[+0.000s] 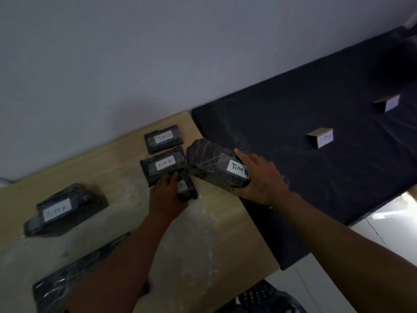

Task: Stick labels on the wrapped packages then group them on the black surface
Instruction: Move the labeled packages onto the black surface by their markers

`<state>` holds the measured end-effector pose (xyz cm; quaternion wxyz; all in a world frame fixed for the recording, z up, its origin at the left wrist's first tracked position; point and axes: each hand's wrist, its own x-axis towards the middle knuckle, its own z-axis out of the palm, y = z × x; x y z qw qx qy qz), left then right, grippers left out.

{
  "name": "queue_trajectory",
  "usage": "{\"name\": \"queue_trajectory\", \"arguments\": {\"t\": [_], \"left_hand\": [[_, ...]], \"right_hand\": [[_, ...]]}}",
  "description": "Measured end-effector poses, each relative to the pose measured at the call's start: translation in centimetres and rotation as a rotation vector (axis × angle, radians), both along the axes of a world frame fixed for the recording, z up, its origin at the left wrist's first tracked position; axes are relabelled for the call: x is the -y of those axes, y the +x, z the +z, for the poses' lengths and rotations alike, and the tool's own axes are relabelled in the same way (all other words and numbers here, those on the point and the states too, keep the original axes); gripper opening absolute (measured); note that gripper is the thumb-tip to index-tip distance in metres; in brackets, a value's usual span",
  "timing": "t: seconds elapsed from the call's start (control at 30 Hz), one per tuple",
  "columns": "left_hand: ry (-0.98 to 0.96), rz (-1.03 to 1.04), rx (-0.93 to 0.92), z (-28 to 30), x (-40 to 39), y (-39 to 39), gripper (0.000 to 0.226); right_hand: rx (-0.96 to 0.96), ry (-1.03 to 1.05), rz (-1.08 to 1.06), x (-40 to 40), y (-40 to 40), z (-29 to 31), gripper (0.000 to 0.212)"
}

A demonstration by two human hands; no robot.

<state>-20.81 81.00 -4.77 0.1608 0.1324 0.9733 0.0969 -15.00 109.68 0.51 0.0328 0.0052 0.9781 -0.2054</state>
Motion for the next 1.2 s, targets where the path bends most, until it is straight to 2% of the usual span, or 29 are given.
{"name": "queue_trajectory", "arguments": {"t": [0.17,0.43,0.63,0.97,1.2], "left_hand": [[-0.034,-0.011,-0.016,0.5,-0.4,-0.5,0.096],[0.180,-0.060,-0.163,2.7,-0.8,-1.1,0.084],[0.310,-0.069,-0.250,5.6,-2.9,-1.7,0.089],[0.370,-0.176,-0.344,9.2,-9.7,-1.0,0.090],[0.426,-0.251,-0.384,11.0,-18.1,0.5,0.089]], "right_hand": [[-0.009,0.003,-0.063,0.2,0.2,0.2,0.113],[-0.061,0.031,-0.179,-0.6,1.5,1.4,0.111],[-0.104,0.046,-0.255,-2.1,3.0,2.9,0.113],[-0.232,0.092,-0.358,-7.8,7.4,5.0,0.113],[-0.310,0.097,-0.416,-15.1,11.4,6.7,0.114]]}}
